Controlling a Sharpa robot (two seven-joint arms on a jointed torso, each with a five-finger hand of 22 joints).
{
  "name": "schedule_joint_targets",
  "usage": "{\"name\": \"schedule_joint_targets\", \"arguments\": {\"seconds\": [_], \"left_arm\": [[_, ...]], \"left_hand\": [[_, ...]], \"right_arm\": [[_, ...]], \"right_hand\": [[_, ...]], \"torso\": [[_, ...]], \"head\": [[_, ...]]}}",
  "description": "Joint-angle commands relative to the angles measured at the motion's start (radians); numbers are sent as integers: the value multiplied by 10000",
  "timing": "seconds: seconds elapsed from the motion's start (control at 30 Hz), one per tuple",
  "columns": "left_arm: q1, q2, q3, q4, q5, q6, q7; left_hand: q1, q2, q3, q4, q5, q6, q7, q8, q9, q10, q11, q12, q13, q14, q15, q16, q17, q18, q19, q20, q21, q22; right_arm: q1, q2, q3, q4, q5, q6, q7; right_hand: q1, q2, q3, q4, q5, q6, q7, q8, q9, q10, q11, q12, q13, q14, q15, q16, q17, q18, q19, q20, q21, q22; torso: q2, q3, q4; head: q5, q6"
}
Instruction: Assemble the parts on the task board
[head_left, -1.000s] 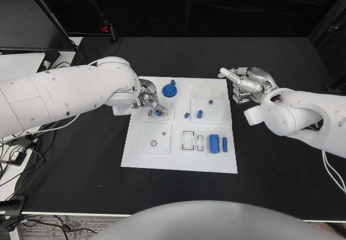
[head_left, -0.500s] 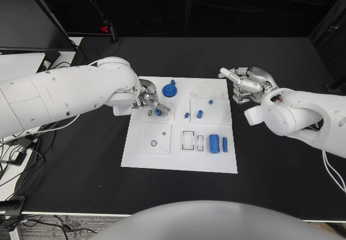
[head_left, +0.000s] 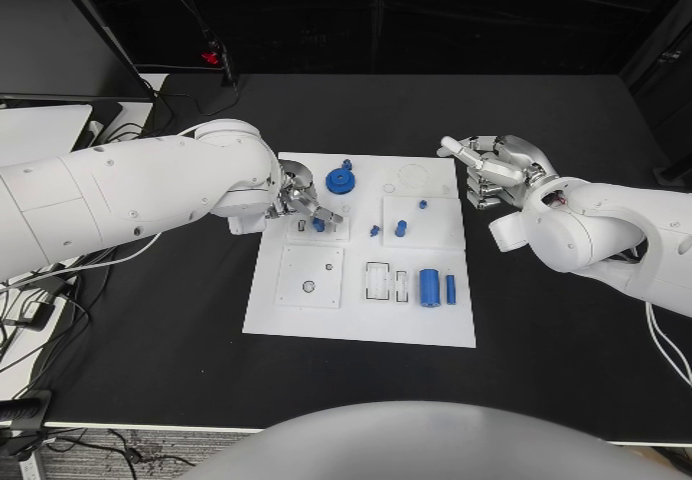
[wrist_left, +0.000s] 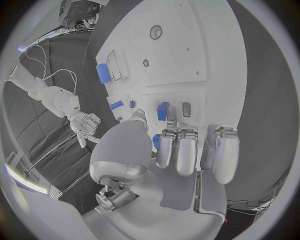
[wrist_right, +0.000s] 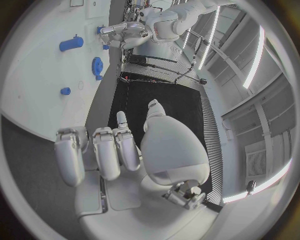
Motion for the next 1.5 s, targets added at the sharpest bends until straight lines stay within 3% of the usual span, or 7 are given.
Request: {"name": "schedule_joint_targets", "arguments": {"seconds": [0.03, 0.23, 0.67, 0.77, 1.07, 1.17, 1.5], "left_arm": [[10, -22, 3, 31, -27, -280, -56], [10, -85, 3, 56, -27, -294, -107], [10, -154, 4, 114, -27, -239, 9], [10, -154, 4, 115, -27, -176, 41], [10, -160, 4, 125, -27, -67, 122], [10, -187, 4, 140, -27, -48, 139], [10, -248, 4, 168, -27, -12, 191]], "left_hand": [[14, 147, -144, -10, -15, -144, -37, 399, 410, 1043, -115, 35, 2630, 1046, -99, 9, 2635, -140, 1062, -105, 31, 2634], [93, 245, -296, -8, -9, -241, -93, 798, 852, 1043, -166, 35, 2630, 1046, -142, 9, 2635, -140, 1062, -146, 31, 2634], [89, 274, -322, 0, -10, -267, -98, 819, 894, 1043, -175, 35, 2630, 1046, -150, 9, 2635, -140, 1062, -153, 31, 2634], [346, 415, -304, -5, 570, -404, -89, 480, 727, 1043, -172, 35, 2630, 1046, -170, 9, 2635, -140, 1062, -179, 31, 2634], [1197, 479, -189, -16, 1479, -55, -167, 59, 430, 1043, -239, 35, 2630, 1046, -220, 9, 2635, -140, 1062, -221, 31, 2634], [1486, 503, -102, -7, 2126, 85, -222, -46, 367, 1043, -291, 35, 2630, 1046, -259, 9, 2635, -140, 1062, -252, 31, 2634], [2275, 276, 240, -35, 3559, 207, -319, -208, 331, 1043, -385, 35, 2630, 1046, -342, 9, 2635, -140, 1062, -330, 31, 2634]], "right_arm": [[-7, -1, 4, 14, 16, 41, 18], [-27, -10, 4, 7, 16, 44, 0], [-38, 6, 3, -18, 16, 35, -44], [-39, 9, 3, -20, 16, 31, -49], [-42, 11, 3, -28, 16, 29, -63], [-43, 8, 3, -29, 16, 27, -69], [-44, 4, 3, -36, 16, 19, -95]], "right_hand": [[-25, 102, -76, -4, 28, -65, 431, 70, -13, 1058, 42, 25, 2632, 1056, 41, 25, 2634, -70, 1090, 31, 29, 2632], [-25, 102, -76, -4, 28, -65, 431, 70, -13, 1058, 42, 25, 2632, 1056, 41, 25, 2634, -70, 1090, 31, 29, 2632], [-25, 102, -76, -4, 28, -65, 431, 70, -13, 1058, 42, 25, 2632, 1056, 41, 25, 2634, -70, 1090, 31, 29, 2632], [-25, 102, -76, -4, 28, -65, 431, 70, -13, 1058, 42, 25, 2632, 1056, 41, 25, 2634, -70, 1090, 31, 29, 2632], [-38, 117, -84, -7, 24, -70, 432, 83, -21, 1058, 42, 25, 2632, 1056, 43, 25, 2634, -70, 1090, 33, 29, 2632], [-38, 117, -84, -7, 24, -70, 432, 83, -21, 1058, 42, 25, 2632, 1056, 43, 25, 2634, -70, 1090, 33, 29, 2632], [-38, 117, -84, -7, 24, -70, 432, 83, -21, 1058, 42, 25, 2632, 1056, 43, 25, 2634, -70, 1090, 33, 29, 2632]], "torso": [[-4, -1, -2], [-1, 3, 0], [3, 0, -7], [-1, 2, -12], [-2, 3, -7], [-1, 5, -3], [-3, 0, -10]], "head": [[8, 0], [21, 0], [45, 0], [47, 0], [44, 0], [40, 0], [54, 0]]}}
